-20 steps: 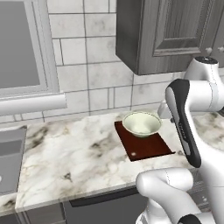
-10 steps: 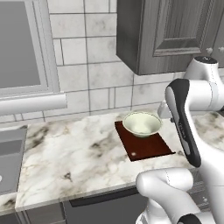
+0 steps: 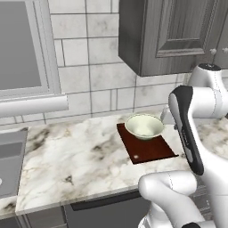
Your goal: Place the two vegetables and bowl onto the tray for setting up a vegetable dip station.
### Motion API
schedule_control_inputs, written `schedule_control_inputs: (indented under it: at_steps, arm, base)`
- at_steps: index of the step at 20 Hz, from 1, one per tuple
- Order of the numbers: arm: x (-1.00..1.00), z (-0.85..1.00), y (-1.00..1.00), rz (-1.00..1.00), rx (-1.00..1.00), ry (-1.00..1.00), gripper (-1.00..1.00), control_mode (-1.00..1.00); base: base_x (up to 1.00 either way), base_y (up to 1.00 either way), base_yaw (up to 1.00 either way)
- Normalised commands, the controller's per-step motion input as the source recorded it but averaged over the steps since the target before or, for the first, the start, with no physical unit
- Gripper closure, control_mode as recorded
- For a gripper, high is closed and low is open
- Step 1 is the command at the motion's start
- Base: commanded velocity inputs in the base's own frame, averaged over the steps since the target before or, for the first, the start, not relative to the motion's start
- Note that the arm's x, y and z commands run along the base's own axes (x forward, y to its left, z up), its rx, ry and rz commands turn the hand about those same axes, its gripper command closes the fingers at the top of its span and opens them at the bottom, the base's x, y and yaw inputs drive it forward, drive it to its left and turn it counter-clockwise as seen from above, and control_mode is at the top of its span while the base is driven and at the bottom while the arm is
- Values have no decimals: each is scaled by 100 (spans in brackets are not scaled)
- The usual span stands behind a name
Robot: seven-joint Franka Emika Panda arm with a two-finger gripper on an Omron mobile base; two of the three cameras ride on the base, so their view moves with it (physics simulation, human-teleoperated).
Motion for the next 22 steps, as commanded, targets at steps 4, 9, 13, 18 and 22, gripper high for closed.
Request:
schedule_control_inputs:
  at_steps: [4, 9, 13, 18, 22]
  arm:
    - [-4, -17, 0, -37, 2, 0, 100, -100]
    - [0, -21, 0, -39, 3, -3, 100, -100]
    - [-2, -33, 0, -36, 5, -7, 100, -100]
    - [0, -26, -2, -29, 5, -3, 100, -100]
    - [0, -22, -2, -16, 7, -2, 100, -100]
  base:
    - [0, 0, 0]
    - [0, 0, 0]
    - [0, 0, 0]
    - [0, 0, 0]
    - [0, 0, 0]
